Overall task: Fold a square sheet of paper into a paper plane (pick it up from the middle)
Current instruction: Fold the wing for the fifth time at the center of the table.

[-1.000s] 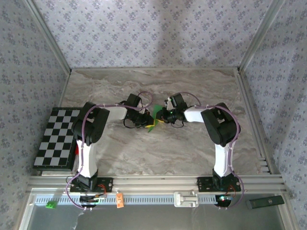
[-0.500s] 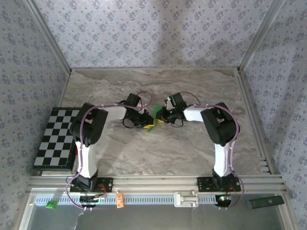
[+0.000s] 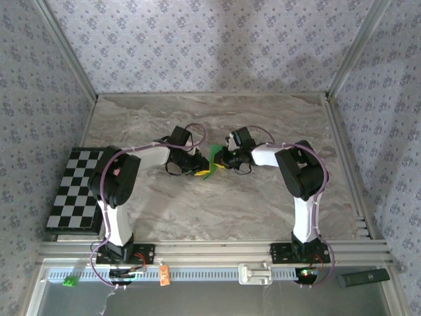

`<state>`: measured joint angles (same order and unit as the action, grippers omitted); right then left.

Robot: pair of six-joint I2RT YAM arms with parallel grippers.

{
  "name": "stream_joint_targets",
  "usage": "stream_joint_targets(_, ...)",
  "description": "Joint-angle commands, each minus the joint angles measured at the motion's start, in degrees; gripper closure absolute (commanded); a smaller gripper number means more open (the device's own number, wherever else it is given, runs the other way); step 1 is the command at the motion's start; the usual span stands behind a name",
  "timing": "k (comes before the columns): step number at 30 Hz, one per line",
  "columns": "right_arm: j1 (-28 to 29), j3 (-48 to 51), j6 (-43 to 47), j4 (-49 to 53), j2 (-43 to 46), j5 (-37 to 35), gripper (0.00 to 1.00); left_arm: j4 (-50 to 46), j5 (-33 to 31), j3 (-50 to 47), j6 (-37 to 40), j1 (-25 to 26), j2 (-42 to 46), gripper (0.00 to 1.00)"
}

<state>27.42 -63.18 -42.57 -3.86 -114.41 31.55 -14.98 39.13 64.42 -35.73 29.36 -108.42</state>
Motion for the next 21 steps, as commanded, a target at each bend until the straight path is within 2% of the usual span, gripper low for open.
stream_joint_targets(1, 0.09, -0.54, 1.06, 2.78, -2.22, -2.88, 0.83, -1.49, -0.1, -0.3, -0.41, 0.51, -0.55, 0.8)
stream_joint_targets(7, 0.02, -0.72, 1.06, 3.23, -2.4, -2.99, 0.83, -5.81, -4.99, 1.12, 1.17, 0.48, 0.66, 0.81)
stream_joint_targets(11, 0.04, -0.61, 1.14, 3.6, -2.33, -3.11, 0.83, -5.65, -9.69, 2.06, 1.17, 0.69, 5.79, 0.77)
stream_joint_targets(15, 0.03, -0.71, 1.17, 3.68, -2.4, -3.13, 0.84, -2.57, -8.57, 2.33, -0.46, 1.72, 6.96, 0.78)
stream_joint_targets(21, 0.14, -0.89, 1.03, 3.89, -2.75, -3.13, 0.84, -0.66, -6.18, 4.14, -1.91, 3.76, 3.39, 0.85)
